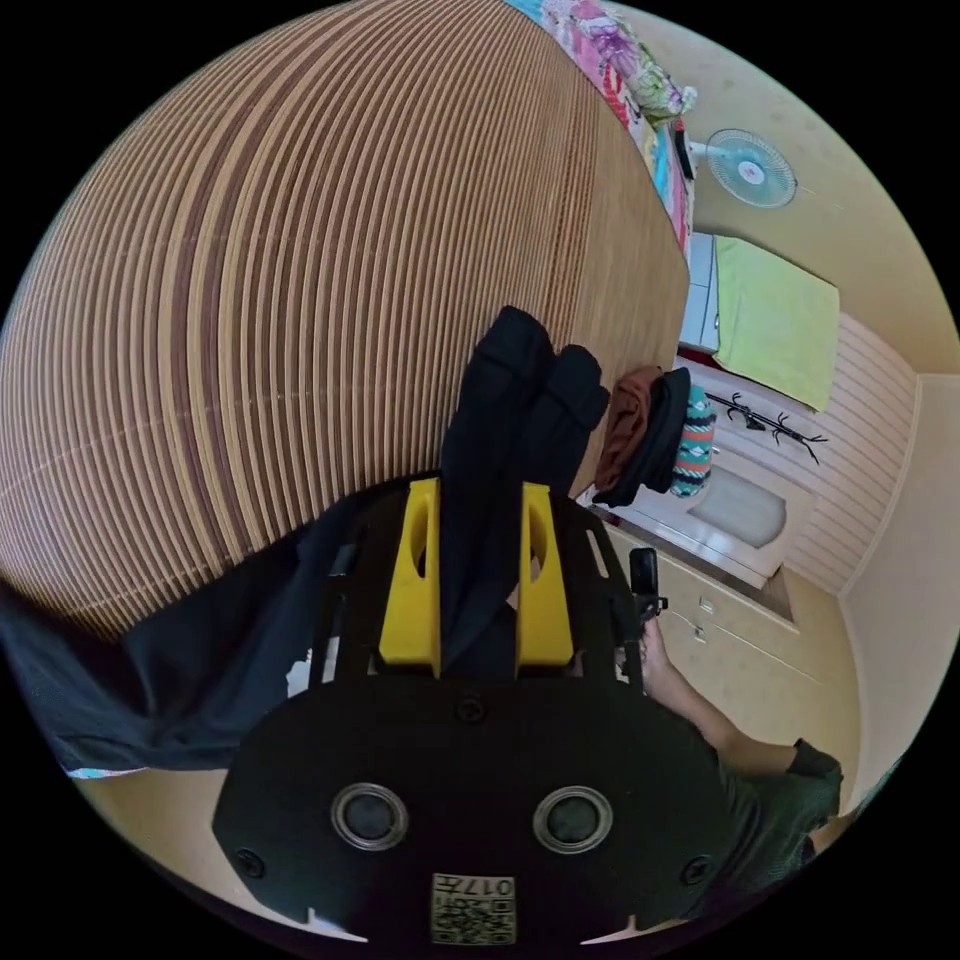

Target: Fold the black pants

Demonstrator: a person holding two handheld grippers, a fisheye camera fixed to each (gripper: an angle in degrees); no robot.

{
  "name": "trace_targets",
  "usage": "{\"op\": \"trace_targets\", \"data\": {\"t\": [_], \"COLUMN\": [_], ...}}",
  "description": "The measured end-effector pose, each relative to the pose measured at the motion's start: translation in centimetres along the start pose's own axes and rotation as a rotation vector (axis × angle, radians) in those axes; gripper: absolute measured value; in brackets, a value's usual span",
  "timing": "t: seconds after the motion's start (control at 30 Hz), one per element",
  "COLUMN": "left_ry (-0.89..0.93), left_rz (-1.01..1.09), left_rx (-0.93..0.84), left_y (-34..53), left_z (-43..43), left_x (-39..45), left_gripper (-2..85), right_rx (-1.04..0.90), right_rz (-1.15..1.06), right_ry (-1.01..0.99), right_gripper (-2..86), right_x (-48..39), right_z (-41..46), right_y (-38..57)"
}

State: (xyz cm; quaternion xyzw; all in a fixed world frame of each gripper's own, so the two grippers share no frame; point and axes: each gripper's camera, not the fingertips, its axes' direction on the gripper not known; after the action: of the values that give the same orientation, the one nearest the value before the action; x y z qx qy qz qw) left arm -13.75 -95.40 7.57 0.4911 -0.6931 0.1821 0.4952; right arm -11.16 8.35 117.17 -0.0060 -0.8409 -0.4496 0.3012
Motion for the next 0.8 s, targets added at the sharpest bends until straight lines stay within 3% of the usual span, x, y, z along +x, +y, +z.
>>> {"op": "trace_targets", "data": {"t": [0.1,0.23,0.47,0.63,0.73,0.8], "left_ry": [-0.033,0.117,0.332,0.187,0.070,0.026], "left_rz": [-0.034,-0.064,0.226,0.483,0.553,0.567], "left_rx": [-0.008,-0.088,-0.035,-0.120,-0.109,-0.099], "left_y": [-2.4,-3.4,1.4,7.8,10.4,11.3], "left_z": [3.5,10.2,15.6,20.3,22.2,22.6], "left_x": [-1.0,-2.6,2.6,10.5,13.2,13.9], "left_gripper": [12.3,8.3,4.6,4.5,4.4,4.3], "right_rx": [0.024,0.065,0.057,-0.003,-0.053,-0.102], "right_rz": [-0.030,-0.065,-0.114,-0.260,-0.238,-0.292], "right_ry": [-0.058,-0.040,0.050,0.144,0.396,0.365], "right_gripper": [7.6,8.7,15.0,20.9,11.8,7.5], "right_x": [1.2,2.2,2.3,-0.9,-1.8,-1.9], "right_z": [-1.6,-3.5,-1.4,3.8,7.0,7.9], "right_y": [-0.2,-1.2,-5.6,-10.3,-12.2,-12.8]}}
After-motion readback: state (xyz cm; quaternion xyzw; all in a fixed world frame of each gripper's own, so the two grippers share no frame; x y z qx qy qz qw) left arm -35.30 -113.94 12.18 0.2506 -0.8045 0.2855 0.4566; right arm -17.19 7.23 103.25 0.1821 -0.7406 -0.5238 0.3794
